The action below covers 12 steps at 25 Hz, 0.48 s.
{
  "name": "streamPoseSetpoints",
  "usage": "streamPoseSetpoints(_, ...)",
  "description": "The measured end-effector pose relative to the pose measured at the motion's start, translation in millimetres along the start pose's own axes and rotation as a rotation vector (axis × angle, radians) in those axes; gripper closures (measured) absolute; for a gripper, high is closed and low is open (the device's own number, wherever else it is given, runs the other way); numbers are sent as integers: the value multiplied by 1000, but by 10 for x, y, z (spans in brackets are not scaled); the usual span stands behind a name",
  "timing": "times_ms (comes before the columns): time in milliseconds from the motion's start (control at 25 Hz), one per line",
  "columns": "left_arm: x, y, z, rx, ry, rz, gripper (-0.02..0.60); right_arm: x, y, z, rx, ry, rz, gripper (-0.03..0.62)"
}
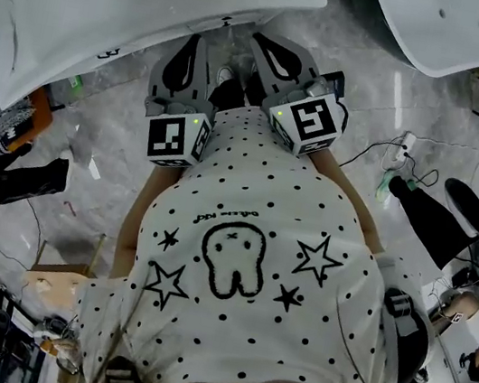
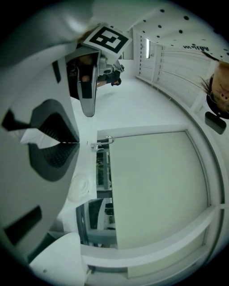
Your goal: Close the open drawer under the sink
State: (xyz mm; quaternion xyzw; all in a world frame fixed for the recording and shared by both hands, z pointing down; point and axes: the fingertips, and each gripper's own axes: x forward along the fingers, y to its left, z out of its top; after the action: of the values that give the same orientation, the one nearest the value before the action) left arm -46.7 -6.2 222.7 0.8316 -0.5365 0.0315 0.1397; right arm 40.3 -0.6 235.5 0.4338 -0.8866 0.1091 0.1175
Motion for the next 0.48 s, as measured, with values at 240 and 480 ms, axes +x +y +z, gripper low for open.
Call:
streamPoseSetpoints(240,-16,26,18,2,-6,0,577,63,46,19,-13,-4,25,580)
streamPoseSetpoints(480,-9,54,72,12,-23,-5,577,136,145,95,-58,-22,63,580)
